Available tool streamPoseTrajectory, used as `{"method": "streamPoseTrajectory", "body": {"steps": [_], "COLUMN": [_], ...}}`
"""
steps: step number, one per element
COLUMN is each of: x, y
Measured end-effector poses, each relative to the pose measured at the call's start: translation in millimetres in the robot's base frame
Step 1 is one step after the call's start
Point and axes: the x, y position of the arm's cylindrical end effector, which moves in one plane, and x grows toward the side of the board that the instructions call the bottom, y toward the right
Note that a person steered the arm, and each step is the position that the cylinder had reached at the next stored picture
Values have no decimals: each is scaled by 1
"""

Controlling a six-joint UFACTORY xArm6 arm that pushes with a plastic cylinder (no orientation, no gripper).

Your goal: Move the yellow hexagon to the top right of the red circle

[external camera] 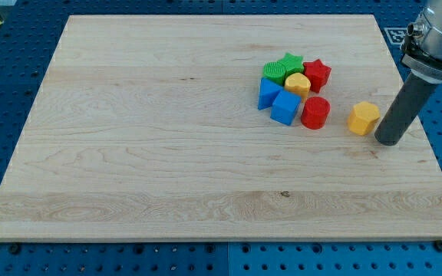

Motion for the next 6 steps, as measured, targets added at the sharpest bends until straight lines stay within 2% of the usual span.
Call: {"method": "streamPoseTrajectory", "body": {"steps": [2,3,4,6], "x": [-12,-14,-29,-30], "y": [-7,-41,-38,-23]}}
